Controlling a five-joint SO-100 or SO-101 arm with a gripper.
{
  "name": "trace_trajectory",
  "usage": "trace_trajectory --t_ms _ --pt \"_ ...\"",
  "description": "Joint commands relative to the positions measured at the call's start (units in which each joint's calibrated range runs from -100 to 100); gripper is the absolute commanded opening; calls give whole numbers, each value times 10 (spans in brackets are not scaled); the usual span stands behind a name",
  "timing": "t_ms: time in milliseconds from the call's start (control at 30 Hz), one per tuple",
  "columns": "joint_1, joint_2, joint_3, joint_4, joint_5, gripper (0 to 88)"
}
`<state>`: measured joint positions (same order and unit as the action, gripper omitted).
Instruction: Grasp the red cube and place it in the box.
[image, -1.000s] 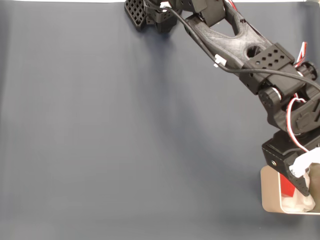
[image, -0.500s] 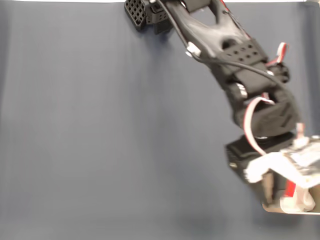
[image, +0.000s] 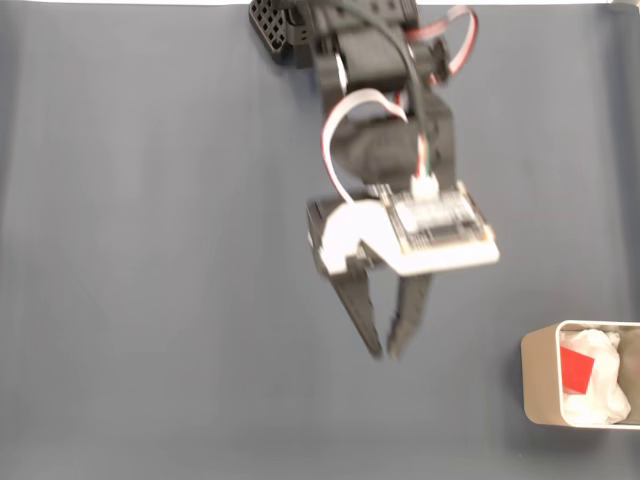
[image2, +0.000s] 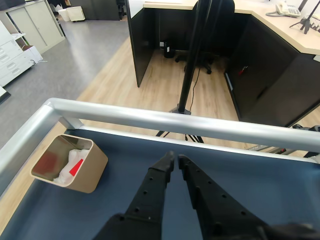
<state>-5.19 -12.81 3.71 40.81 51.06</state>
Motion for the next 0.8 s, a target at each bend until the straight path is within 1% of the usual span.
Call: trace_trajectory --t_ms 0,200,433,600,767 --pt "27 -141 117 -20 -3 0" --pt "55 -290 310 -38 -3 0" --pt "55 -461 526 -70 -8 0" --pt "55 -582 679 -73 -8 0" --pt "58 -666 788 -60 -8 0"
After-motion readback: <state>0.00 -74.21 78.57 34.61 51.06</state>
